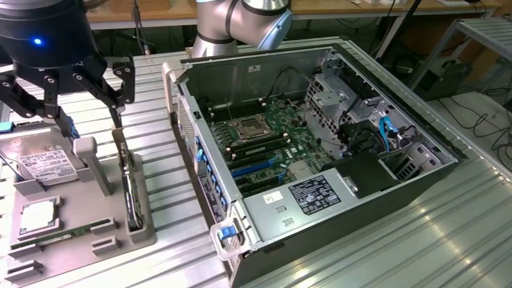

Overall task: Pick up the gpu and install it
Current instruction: 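Pick up the gpu and move the gpu toward the slot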

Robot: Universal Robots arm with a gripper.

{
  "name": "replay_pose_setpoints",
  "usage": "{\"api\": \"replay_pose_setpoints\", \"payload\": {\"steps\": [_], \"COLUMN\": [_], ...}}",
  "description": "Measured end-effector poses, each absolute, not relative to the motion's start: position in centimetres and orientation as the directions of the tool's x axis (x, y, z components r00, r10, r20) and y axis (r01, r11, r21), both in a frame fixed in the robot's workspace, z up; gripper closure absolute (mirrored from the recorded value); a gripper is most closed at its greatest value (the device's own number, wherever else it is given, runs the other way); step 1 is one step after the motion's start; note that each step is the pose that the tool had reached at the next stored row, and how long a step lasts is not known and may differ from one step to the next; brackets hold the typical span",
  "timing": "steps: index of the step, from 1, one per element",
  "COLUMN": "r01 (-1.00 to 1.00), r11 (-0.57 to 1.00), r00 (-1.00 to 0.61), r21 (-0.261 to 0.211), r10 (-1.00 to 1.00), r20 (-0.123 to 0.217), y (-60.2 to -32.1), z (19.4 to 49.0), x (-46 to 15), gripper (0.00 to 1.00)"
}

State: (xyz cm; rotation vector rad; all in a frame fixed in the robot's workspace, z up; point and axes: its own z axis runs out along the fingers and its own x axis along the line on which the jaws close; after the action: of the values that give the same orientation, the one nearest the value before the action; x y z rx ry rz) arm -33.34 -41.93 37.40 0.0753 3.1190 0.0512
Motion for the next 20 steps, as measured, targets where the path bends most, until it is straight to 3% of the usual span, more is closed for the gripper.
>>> {"api": "replay_pose_setpoints", "payload": {"steps": [20], "r01": [0.047], "r11": [0.998], "r00": [-0.999], "r21": [0.033], "r10": [0.048], "r20": [-0.021], "y": [-41.95], "z": [36.55], "x": [-33.34], "gripper": [0.34]}}
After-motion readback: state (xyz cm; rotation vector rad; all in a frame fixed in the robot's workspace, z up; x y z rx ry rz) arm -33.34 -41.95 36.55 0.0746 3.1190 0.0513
